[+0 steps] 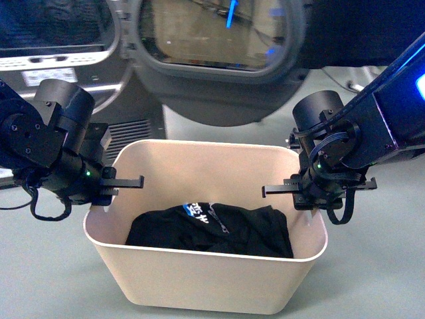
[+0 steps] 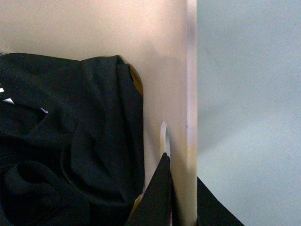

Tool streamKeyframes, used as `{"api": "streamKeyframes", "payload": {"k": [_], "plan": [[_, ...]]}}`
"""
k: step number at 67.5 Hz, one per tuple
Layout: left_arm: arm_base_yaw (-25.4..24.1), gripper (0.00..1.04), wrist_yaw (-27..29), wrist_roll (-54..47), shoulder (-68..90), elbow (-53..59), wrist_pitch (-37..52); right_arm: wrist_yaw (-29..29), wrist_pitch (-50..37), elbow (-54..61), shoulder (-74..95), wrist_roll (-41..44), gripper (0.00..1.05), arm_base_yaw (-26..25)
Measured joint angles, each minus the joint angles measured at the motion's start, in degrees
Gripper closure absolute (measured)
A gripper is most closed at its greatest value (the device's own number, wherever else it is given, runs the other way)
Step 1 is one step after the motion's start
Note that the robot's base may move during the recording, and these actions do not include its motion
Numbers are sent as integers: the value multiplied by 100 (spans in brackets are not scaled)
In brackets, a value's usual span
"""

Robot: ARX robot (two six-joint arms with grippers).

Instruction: Move hamper under clothes hanger

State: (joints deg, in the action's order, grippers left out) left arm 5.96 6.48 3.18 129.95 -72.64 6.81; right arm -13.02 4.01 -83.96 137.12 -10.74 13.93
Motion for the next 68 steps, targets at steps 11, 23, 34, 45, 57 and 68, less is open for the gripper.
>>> {"api": "streamKeyframes", "payload": {"k": [11,23,34,45,57,68], "plan": [[-66,101,68,-2,0,0,0,68,0,0,-11,0,102,74],[-111,101,103,-2,0,0,0,66,-2,7,-17,-2,102,131],[-96,101,52,0,0,0,0,50,-2,7,-20,0,102,98],[-92,101,57,0,0,0,-2,50,-4,9,-20,0,102,94],[-92,101,59,0,0,0,0,50,-4,9,-26,0,102,96],[-92,101,63,0,-9,0,0,59,-4,7,-33,2,102,101]]}}
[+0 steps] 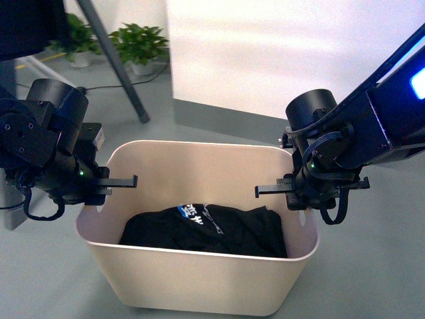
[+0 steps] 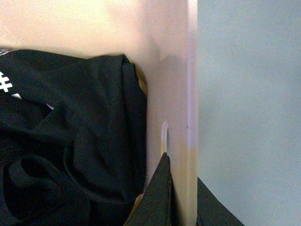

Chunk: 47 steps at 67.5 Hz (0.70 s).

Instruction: Move hamper under clothes hanger

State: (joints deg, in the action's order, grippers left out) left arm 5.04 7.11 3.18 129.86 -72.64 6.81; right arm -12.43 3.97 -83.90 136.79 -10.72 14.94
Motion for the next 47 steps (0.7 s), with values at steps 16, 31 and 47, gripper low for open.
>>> {"api": "streamKeyframes", "payload": {"k": [16,31,47], "plan": [[0,101,-7,0,-2,0,-2,-13,0,0,2,0,102,-7],[2,101,-9,-2,-2,0,-2,-13,0,7,2,0,102,-11],[203,101,-133,7,0,0,0,-160,7,20,0,2,102,-195]]}}
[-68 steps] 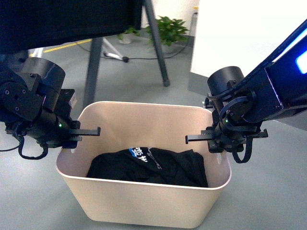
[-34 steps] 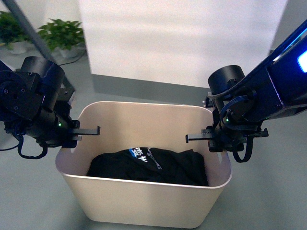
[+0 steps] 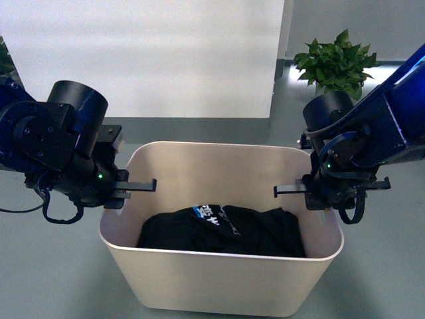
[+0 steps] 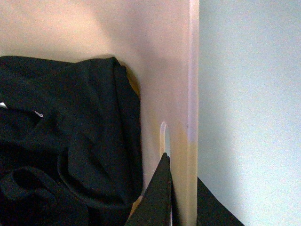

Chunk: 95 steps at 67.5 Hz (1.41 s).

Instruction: Move hamper under clothes hanger

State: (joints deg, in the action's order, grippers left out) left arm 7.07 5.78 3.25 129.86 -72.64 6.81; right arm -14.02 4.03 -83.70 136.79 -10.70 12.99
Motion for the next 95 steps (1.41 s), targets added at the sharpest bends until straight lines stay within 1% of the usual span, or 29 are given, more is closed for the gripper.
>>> {"api": "streamKeyframes", "payload": {"k": [10,21,45,82,87,95], "plan": [[-160,101,142,11,0,2,-2,162,0,0,-7,9,102,153],[-262,101,184,11,0,2,-2,175,-7,-2,-9,7,102,284],[-164,101,122,11,0,2,-2,131,-4,-2,-9,7,102,160],[-190,101,136,9,0,2,-2,144,-4,-2,-9,9,102,195],[-179,101,315,-33,0,2,-48,149,-4,-2,-9,4,102,195],[-175,101,389,-66,2,2,-66,199,105,-2,-7,-632,102,205]]}}
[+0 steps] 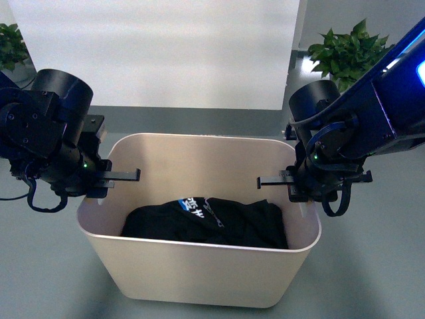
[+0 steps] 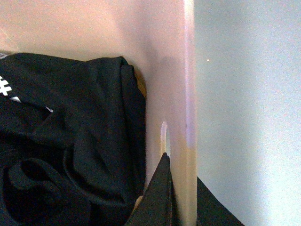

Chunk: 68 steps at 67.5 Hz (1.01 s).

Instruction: Move hamper under clothes hanger

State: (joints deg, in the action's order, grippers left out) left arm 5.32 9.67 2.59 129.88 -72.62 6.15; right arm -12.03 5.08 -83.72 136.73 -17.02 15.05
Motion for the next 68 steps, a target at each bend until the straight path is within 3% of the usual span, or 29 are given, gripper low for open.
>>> {"api": "streamKeyframes", "payload": {"k": [16,47,58,68], "plan": [[-2,101,26,-70,109,15,66,55,-114,24,149,-684,102,26],[11,101,28,-4,389,286,232,94,-365,157,485,-800,102,50],[4,80,-20,116,455,295,223,24,-472,157,525,-778,97,79],[7,56,-44,229,448,295,225,-28,-525,155,520,-807,73,72]]}}
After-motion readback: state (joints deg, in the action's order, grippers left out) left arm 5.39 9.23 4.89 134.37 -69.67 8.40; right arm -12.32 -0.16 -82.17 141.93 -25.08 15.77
